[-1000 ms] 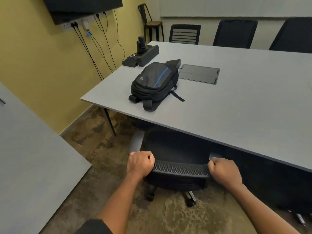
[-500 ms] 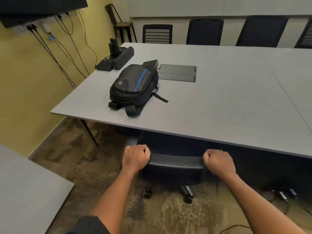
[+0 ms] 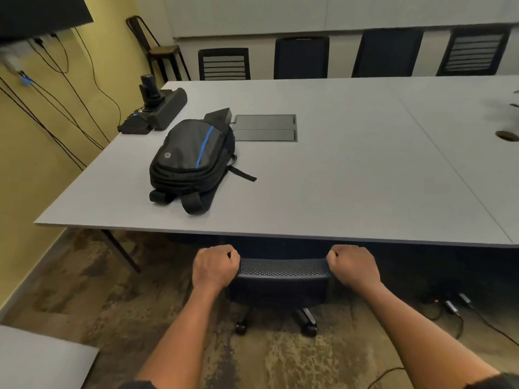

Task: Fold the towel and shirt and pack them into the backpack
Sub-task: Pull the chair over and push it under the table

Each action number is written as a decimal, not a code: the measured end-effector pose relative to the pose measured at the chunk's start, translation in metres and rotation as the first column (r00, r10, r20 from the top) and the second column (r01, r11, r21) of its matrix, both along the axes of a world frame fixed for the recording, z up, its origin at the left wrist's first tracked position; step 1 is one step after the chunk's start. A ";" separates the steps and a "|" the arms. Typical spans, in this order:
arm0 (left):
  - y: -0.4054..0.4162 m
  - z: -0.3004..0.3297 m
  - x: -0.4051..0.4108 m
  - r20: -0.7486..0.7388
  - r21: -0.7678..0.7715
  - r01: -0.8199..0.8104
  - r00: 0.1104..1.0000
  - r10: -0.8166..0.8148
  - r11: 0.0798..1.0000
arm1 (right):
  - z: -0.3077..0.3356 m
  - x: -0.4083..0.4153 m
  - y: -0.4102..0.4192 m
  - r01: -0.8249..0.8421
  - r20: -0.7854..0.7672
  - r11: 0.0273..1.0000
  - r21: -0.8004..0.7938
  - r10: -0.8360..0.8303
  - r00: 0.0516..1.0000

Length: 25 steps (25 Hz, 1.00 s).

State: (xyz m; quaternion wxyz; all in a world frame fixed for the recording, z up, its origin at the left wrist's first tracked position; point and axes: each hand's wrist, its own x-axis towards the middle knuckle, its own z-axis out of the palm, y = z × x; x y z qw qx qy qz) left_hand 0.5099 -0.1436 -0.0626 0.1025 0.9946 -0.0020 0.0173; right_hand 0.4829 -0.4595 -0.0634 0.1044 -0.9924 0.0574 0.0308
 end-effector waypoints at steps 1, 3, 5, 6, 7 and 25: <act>-0.001 0.001 0.004 -0.001 -0.013 0.006 1.000 -0.006 1.000 | 0.000 0.003 -0.001 0.006 0.002 1.000 0.000 -0.006 1.000; -0.003 0.002 0.014 0.003 -0.032 0.015 1.000 -0.015 0.999 | 0.000 0.013 -0.003 0.012 0.004 1.000 -0.008 -0.012 1.000; -0.004 0.002 0.023 -0.002 -0.023 0.018 1.000 -0.018 1.000 | -0.001 0.020 -0.004 0.019 0.007 1.000 0.004 -0.019 1.000; -0.005 0.002 0.027 -0.005 -0.014 0.020 1.000 -0.020 1.000 | -0.002 0.023 -0.004 0.026 0.008 1.000 0.009 -0.026 1.000; -0.006 0.002 0.031 -0.007 -0.008 0.023 1.000 -0.023 1.000 | -0.003 0.026 -0.005 0.032 0.006 0.999 0.010 -0.032 0.999; -0.021 -0.014 0.090 0.029 -0.031 0.039 0.999 -0.038 0.999 | -0.015 0.077 -0.023 0.018 0.013 1.000 -0.023 -0.018 1.000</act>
